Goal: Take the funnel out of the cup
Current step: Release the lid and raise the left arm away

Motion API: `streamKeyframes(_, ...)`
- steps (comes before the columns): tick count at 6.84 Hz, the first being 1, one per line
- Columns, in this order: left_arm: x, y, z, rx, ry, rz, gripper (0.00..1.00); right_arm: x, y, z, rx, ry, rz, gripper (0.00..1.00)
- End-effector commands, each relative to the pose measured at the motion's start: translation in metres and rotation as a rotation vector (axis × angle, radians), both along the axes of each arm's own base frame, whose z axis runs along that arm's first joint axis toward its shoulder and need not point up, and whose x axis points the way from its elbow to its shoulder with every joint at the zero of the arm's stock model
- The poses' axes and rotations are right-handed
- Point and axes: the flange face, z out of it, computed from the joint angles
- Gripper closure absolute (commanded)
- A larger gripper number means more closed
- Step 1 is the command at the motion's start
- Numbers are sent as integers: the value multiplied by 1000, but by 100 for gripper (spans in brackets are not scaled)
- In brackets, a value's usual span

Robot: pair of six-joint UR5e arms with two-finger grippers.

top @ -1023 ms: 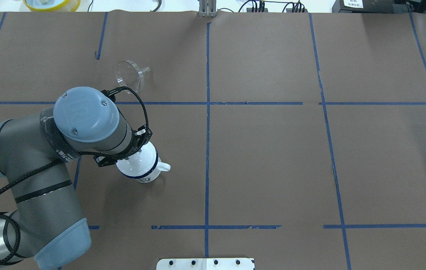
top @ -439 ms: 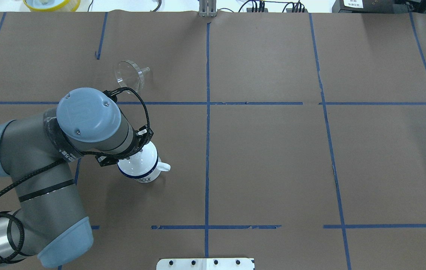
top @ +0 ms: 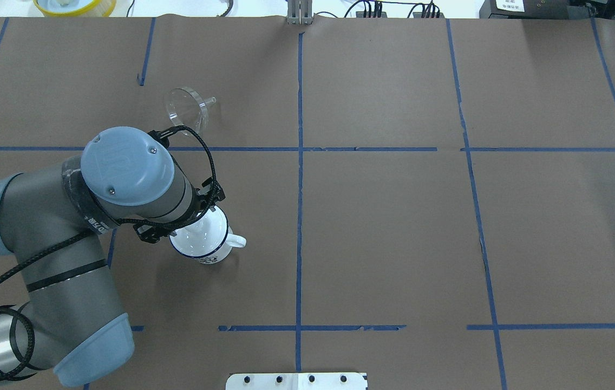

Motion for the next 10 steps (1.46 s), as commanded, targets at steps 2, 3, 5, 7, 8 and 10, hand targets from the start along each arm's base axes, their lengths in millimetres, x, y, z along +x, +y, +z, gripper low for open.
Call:
streamKeyframes(2, -18, -3, -4, 72, -3, 55, 0, 0, 0, 0, 0, 0, 0, 0)
streamKeyframes(3, -51, -25, -5, 158, -12, 103, 0, 0, 0, 1, -1, 0, 0, 0)
streamKeyframes(5, -140, -82, 28, 226, -1, 252, 0, 0, 0, 0, 0, 0, 0, 0)
streamKeyframes(7, -236, -121, 95, 303, -30, 403, 0, 0, 0, 1, -1, 0, 0, 0)
streamKeyframes(8, -296, -130, 143, 355, -36, 501, 0, 0, 0, 1, -1, 0, 0, 0)
streamKeyframes(10, -388, -162, 238, 392, -27, 574, 0, 0, 0, 1, -1, 0, 0, 0)
